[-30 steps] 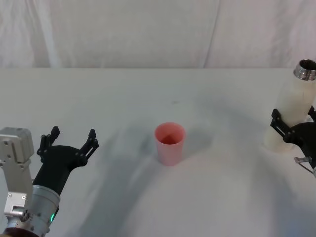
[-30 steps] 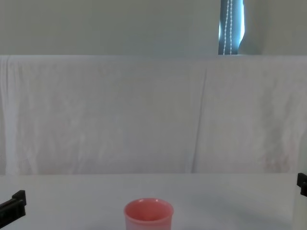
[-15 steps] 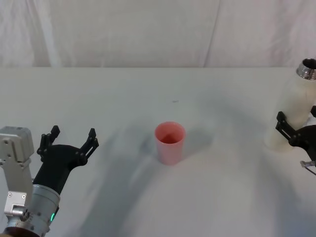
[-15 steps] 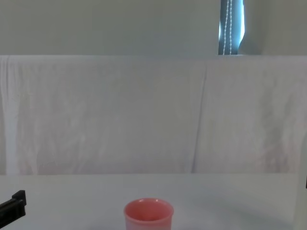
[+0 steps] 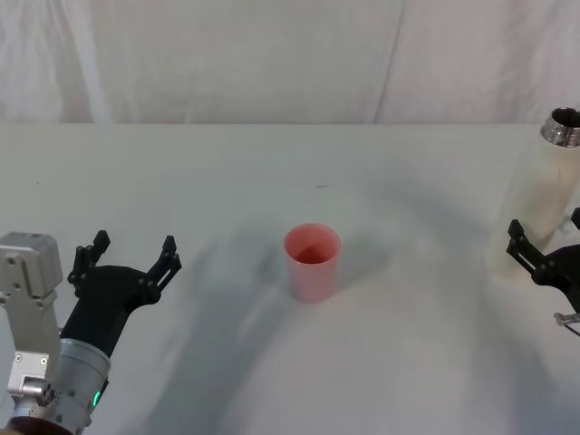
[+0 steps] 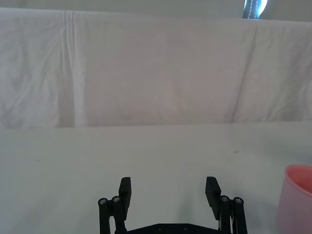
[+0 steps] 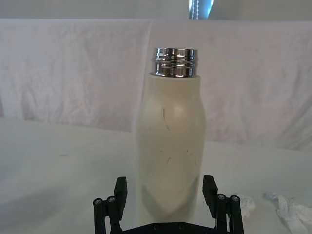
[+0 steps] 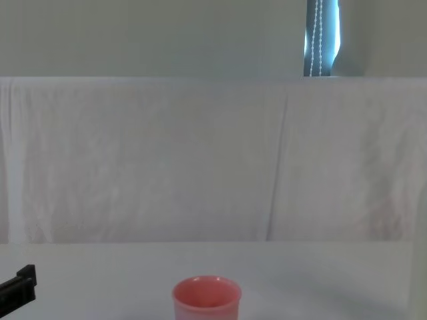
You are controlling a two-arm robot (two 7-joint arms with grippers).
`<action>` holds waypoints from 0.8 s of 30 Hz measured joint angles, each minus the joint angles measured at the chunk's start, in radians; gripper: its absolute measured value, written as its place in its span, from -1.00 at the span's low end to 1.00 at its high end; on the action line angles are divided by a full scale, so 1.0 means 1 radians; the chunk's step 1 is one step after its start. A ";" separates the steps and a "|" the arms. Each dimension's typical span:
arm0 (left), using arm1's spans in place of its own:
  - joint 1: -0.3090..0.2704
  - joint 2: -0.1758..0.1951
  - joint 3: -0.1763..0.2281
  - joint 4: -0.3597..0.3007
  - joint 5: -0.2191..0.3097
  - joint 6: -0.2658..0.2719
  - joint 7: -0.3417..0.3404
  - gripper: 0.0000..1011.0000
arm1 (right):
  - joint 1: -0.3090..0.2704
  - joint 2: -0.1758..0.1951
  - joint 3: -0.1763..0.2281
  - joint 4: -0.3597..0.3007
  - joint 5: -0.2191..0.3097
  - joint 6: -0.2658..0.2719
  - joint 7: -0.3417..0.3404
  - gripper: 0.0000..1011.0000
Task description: Grasp the thermos with one hand and pour water into the cup lid.
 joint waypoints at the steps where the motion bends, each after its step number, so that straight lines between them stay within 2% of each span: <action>1: 0.000 0.000 0.000 0.000 0.000 0.000 0.000 0.98 | -0.003 0.001 0.000 -0.004 0.000 0.000 0.000 0.98; 14: 0.000 0.000 0.000 0.000 0.000 0.000 0.000 0.98 | -0.078 0.023 -0.004 -0.079 -0.016 -0.005 0.008 0.98; 24: 0.000 0.000 0.000 0.000 0.000 0.000 0.000 0.98 | -0.123 0.028 -0.029 -0.106 -0.033 -0.016 0.015 0.98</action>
